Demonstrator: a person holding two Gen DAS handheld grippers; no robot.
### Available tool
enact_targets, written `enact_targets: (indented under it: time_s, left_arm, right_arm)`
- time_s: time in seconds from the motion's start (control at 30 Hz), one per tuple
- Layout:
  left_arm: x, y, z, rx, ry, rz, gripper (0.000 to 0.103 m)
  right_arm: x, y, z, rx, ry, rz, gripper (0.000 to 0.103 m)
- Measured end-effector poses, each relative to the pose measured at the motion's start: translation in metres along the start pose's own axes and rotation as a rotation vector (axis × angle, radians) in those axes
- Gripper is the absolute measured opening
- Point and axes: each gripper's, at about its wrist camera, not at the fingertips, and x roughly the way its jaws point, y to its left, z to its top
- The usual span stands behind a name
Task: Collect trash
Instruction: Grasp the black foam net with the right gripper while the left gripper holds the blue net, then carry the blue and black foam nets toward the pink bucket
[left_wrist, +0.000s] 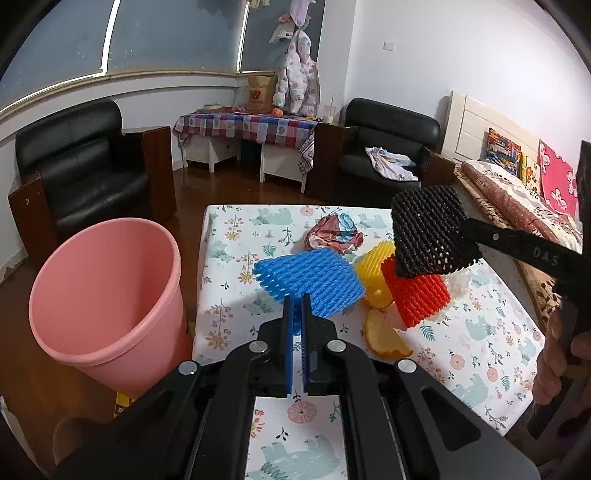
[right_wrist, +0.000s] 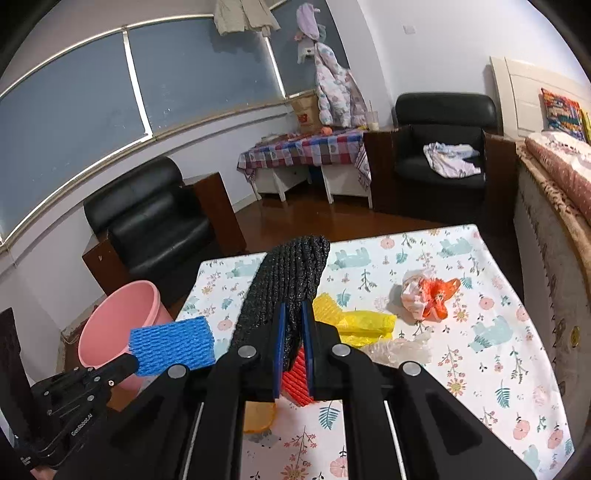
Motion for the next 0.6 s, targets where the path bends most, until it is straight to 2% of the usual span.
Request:
enact_targets:
  time_s: [0.3,0.6]
  left_arm:
    - [-0.003,-0.001,0.001,-0.004,-0.013,0.001,0.003]
    - [-0.005,0.002,0.001,-0.012,-0.016,-0.004,0.003]
  right_arm:
    - [-0.026,-0.002,0.018,0.01,-0.086,0.001,0.009]
    - [-0.034,0.007,0.022,0.01,-0.085,0.014,0.009]
